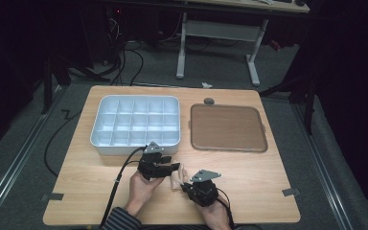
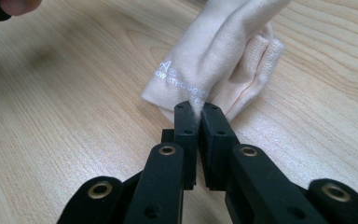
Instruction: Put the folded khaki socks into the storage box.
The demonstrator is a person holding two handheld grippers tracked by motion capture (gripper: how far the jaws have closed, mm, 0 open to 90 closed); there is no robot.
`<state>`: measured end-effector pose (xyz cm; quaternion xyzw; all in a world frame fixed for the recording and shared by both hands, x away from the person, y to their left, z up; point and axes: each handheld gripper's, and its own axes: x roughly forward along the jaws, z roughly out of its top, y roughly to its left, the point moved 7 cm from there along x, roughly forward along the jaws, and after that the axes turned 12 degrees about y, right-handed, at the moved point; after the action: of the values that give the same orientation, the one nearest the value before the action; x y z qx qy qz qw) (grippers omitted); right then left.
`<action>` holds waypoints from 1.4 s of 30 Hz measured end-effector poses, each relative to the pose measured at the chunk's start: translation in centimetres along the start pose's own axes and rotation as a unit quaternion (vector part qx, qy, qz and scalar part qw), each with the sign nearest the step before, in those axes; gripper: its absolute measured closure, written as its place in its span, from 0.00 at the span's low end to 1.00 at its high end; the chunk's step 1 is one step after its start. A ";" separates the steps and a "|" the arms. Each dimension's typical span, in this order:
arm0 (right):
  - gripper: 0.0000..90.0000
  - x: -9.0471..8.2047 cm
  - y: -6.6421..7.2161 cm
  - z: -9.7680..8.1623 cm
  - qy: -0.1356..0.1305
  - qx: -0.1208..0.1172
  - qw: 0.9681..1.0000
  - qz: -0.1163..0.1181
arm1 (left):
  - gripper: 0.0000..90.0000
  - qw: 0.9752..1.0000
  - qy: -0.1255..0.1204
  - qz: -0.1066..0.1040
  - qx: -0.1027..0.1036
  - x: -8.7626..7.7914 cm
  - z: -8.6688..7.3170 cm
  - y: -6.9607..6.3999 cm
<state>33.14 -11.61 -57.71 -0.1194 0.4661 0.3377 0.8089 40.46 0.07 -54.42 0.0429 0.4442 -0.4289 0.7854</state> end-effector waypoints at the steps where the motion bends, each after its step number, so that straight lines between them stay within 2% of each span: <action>1: 0.96 0.0 0.0 0.0 -0.002 0.000 1.000 0.001 | 0.54 1.000 0.006 0.000 -0.002 0.3 -0.1 0.1; 2: 0.96 0.0 0.0 0.0 -0.003 0.001 1.000 0.002 | 0.53 1.000 0.015 0.001 0.000 0.6 -0.3 0.2; 5: 0.95 0.1 0.0 0.1 -0.003 0.000 1.000 0.001 | 0.53 0.999 0.039 0.036 0.010 1.8 -0.8 0.5; 7: 0.92 0.0 0.1 0.2 -0.002 -0.016 1.000 -0.004 | 0.52 0.999 0.041 0.029 0.004 2.2 -0.8 0.5; 9: 0.84 -0.1 0.2 0.1 0.001 -0.026 1.000 -0.010 | 0.52 0.999 0.045 0.024 -0.004 2.3 -0.7 0.6; 11: 0.82 -0.6 0.3 0.1 -0.007 -0.024 1.000 -0.003 | 0.51 0.999 0.046 0.026 -0.005 2.4 -0.7 0.7; 14: 0.86 -1.9 0.1 0.4 -0.046 -0.005 0.999 0.011 | 0.50 0.999 0.047 0.025 -0.008 2.4 -0.7 0.8; 18: 0.95 -2.8 0.3 1.3 -0.074 -0.009 0.997 0.007 | 0.51 0.999 0.048 0.024 -0.009 2.4 -0.7 0.8; 20: 0.97 -2.6 0.7 2.0 -0.075 -0.021 0.997 0.000 | 0.51 0.999 0.049 0.021 -0.009 2.4 -0.8 0.8; 24: 0.99 -1.3 0.8 2.5 -0.053 -0.038 0.998 -0.022 | 0.50 0.998 0.052 0.016 -0.016 2.5 -0.8 1.0; 27: 1.00 -0.4 0.1 2.0 -0.037 -0.021 0.999 -0.018 | 0.50 0.998 0.056 0.020 -0.011 2.5 -0.9 0.9; 29: 1.00 -0.3 -0.3 1.6 -0.040 -0.010 0.999 -0.016 | 0.52 0.998 0.059 0.011 -0.015 2.6 -0.9 0.8; 32: 1.00 -0.3 -0.7 1.0 -0.039 0.001 0.999 -0.017 | 0.52 0.998 0.058 0.012 -0.016 2.6 -1.0 0.7; 36: 0.98 -0.2 -1.4 -0.1 -0.017 0.011 0.999 -0.031 | 0.52 0.998 0.052 0.011 -0.015 2.5 -1.1 0.7; 38: 0.95 -0.4 -1.9 -0.5 -0.025 0.026 0.999 -0.028 | 0.52 0.998 0.052 0.011 -0.014 2.5 -1.1 0.8; 42: 0.91 -0.8 -2.3 -0.4 -0.030 0.037 0.998 -0.041 | 0.50 0.998 0.052 0.011 -0.017 2.5 -1.1 0.7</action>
<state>34.09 -13.82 -57.50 -0.0979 0.4482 0.2897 0.8400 40.86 -0.55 -57.14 0.0564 0.4917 -0.4100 0.7661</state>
